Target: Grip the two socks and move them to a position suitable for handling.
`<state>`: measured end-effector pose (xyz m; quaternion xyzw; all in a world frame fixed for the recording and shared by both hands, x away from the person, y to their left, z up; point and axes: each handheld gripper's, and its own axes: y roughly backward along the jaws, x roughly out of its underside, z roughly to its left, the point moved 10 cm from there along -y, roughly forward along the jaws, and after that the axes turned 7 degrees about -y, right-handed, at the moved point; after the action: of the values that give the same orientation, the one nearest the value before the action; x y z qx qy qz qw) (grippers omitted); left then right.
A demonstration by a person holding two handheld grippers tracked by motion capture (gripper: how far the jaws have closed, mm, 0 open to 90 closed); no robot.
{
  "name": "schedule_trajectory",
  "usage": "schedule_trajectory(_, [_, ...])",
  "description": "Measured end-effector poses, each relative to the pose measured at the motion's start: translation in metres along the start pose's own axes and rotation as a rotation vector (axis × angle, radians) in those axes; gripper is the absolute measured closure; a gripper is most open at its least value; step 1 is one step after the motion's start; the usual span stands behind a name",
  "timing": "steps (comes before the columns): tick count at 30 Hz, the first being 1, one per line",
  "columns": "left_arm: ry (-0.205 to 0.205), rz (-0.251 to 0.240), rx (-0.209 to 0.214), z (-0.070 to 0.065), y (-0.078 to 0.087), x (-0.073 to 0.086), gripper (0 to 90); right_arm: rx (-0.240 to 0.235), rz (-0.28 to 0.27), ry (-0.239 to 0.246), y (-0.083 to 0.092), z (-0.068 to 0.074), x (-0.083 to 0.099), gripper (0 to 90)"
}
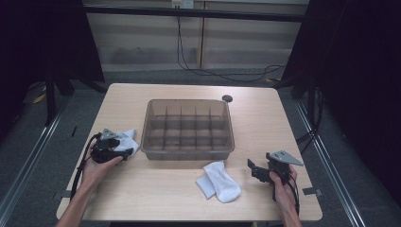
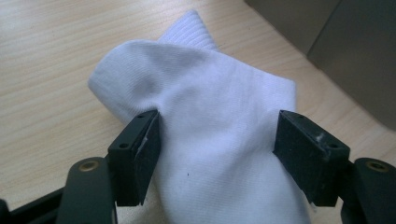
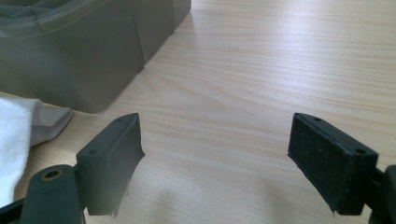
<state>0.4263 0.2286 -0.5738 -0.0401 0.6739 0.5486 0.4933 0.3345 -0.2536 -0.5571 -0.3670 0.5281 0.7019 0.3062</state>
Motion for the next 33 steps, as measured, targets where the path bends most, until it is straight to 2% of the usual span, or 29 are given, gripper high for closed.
schedule_trajectory(4, [-0.008,-0.035,0.02,0.0,-0.001,0.001,31.1,0.002,0.002,0.007,0.0,0.001,0.0,17.3])
schedule_trajectory(5, [0.001,-0.049,0.022,-0.001,-0.002,0.0,31.0,0.001,0.003,0.008,0.0,0.001,0.0,17.3])
schedule_trajectory(9, [0.004,0.002,0.011,0.0,0.0,0.0,32.3,0.001,0.007,0.007,0.0,0.001,0.001,17.3])
schedule_trajectory(11, [0.018,0.005,0.006,0.001,0.001,0.0,39.7,0.003,0.005,0.008,0.0,0.001,0.001,17.3])
schedule_trajectory(12, [0.014,0.015,0.005,0.001,0.002,0.001,49.1,-0.002,0.005,0.01,0.0,0.001,0.001,16.8])
schedule_trajectory(13, [0.012,0.023,0.008,0.002,0.004,0.001,49.1,-0.002,0.005,0.01,0.0,0.001,0.001,16.8])
schedule_trajectory(15, [0.012,0.029,0.011,0.002,0.006,0.002,58.5,-0.01,0.009,0.022,-0.001,0.003,0.001,15.9])
schedule_trajectory(16, [0.013,0.032,0.015,0.001,0.007,0.002,67.5,-0.009,0.012,0.022,-0.001,0.003,0.001,16.0])
schedule_trajectory(21, [0.024,0.045,0.028,0.0,0.009,0.003,74.2,-0.013,0.011,0.011,-0.001,0.002,0.001,16.0])
schedule_trajectory(23, [0.084,0.042,0.064,-0.001,0.011,0.004,75.0,-0.012,0.011,0.012,-0.001,0.002,0.001,16.0])
schedule_trajectory(28, [0.15,0.023,0.119,0.0,0.016,0.007,75.9,-0.015,0.01,0.009,-0.001,0.002,0.001,16.0])
schedule_trajectory(33, [0.183,-0.017,0.157,0.001,0.023,0.005,76.5,-0.012,0.006,0.007,0.0,0.001,0.001,16.2])
